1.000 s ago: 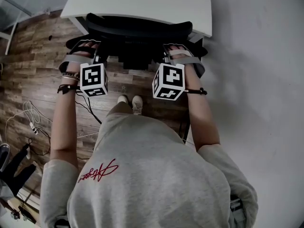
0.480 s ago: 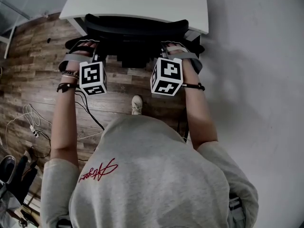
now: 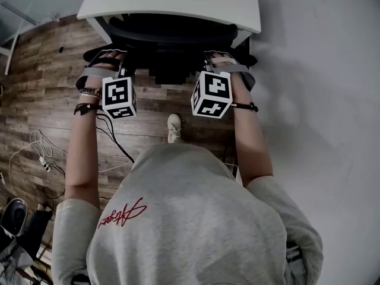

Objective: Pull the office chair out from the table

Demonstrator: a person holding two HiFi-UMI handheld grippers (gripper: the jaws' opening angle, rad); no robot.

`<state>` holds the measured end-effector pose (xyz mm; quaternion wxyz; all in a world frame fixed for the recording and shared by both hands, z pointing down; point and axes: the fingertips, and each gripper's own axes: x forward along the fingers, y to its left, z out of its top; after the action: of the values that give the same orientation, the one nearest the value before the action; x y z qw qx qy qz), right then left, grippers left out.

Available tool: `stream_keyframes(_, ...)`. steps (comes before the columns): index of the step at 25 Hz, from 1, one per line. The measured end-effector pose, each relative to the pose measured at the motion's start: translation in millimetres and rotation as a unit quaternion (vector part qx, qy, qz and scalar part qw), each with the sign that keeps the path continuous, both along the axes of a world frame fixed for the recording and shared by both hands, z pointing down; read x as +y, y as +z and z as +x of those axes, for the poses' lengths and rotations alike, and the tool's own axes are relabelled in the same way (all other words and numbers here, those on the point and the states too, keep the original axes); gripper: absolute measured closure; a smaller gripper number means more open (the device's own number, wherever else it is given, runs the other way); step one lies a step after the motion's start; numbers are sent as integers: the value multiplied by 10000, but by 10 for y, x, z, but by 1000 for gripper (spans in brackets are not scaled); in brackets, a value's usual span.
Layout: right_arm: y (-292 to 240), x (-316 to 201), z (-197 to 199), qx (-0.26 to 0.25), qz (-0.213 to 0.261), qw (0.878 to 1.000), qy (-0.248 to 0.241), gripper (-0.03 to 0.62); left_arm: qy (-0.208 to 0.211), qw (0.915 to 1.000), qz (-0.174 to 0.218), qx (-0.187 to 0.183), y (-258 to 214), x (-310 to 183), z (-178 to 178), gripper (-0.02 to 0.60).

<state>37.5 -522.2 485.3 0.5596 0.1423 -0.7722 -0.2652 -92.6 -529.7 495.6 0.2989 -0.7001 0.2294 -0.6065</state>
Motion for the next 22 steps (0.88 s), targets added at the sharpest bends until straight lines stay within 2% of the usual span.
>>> stream_keyframes(9,91,-43,2,-27,53,10000,37,491,67,10000,22,-47,90,-50,3,511)
stream_keyframes(22,163,23,-52,-34,-55,9999,105,491,71,9998,-170,-35,165,7,-53,508)
